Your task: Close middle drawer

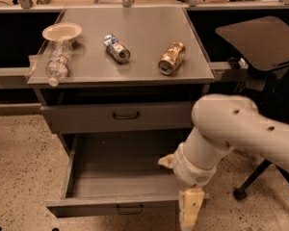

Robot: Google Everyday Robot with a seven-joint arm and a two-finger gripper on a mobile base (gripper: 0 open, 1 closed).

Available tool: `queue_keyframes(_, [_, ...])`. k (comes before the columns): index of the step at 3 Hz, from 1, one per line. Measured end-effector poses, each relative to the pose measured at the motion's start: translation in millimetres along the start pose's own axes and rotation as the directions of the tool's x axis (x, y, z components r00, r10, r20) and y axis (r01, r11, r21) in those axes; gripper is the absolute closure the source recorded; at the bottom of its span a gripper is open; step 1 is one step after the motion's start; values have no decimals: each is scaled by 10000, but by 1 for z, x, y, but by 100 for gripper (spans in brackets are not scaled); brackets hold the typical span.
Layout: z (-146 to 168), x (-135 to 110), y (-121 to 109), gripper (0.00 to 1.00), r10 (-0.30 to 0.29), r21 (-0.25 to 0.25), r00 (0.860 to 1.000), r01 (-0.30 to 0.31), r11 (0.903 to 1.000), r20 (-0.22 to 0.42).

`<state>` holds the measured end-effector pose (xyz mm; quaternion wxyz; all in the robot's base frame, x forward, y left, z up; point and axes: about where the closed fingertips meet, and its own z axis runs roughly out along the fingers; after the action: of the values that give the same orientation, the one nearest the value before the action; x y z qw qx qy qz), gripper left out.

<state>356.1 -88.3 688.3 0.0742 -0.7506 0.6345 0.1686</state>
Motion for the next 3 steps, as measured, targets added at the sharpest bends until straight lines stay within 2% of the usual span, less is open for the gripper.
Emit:
queue_keyframes(1, [64,-24,6,0,-333,7,9890,335,9994,1444])
queue_keyframes(2, [67,-29,-11,0,-370,655,9867,269,9975,1585])
queue_keyframes(3, [67,-29,-11,0,-369,657,9867,268,9975,1586])
